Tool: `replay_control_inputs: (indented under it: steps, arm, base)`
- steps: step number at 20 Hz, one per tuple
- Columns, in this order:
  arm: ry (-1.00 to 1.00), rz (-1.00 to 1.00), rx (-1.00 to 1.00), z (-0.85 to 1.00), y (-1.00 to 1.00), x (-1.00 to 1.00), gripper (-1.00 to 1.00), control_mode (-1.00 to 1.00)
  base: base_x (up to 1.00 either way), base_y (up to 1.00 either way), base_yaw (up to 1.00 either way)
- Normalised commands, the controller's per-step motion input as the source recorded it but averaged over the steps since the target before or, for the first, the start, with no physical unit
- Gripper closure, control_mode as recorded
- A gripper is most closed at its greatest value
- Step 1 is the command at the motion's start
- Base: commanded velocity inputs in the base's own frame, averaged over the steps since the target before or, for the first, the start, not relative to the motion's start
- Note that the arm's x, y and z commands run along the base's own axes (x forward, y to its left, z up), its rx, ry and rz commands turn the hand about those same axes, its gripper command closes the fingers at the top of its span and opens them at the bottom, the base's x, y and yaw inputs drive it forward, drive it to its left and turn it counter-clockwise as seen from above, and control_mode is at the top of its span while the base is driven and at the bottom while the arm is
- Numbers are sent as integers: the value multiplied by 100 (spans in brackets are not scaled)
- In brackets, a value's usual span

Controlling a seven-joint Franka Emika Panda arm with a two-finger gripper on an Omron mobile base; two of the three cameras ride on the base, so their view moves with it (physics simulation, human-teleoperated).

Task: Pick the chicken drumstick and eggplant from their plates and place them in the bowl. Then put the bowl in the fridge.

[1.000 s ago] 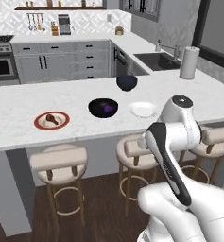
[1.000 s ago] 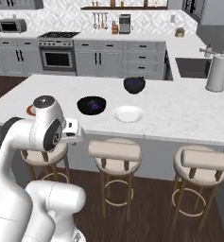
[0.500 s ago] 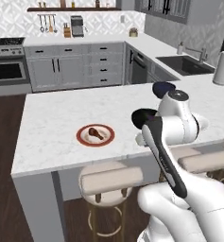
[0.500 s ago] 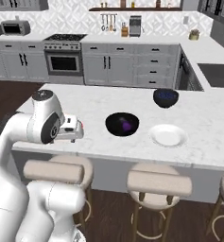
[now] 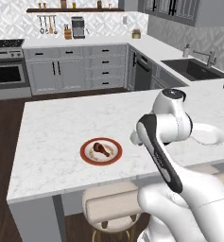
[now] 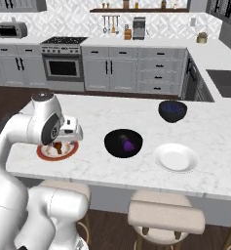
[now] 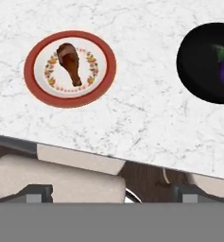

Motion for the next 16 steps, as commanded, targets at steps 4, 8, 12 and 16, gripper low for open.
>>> replay_control_inputs:
  steps: [4,8,12,16]
  arm:
    - [1,11,0,-5,90,66,-100,-100]
    - [3,6,0,-31,73,73,-100,-100]
    - [2,0,-6,-61,55,86,-100,-100]
    - [7,2,0,-66,24,70,-100,-100]
  base:
    - [0,0,0]
    - [0,0,0]
    - [0,0,0]
    - [0,0,0]
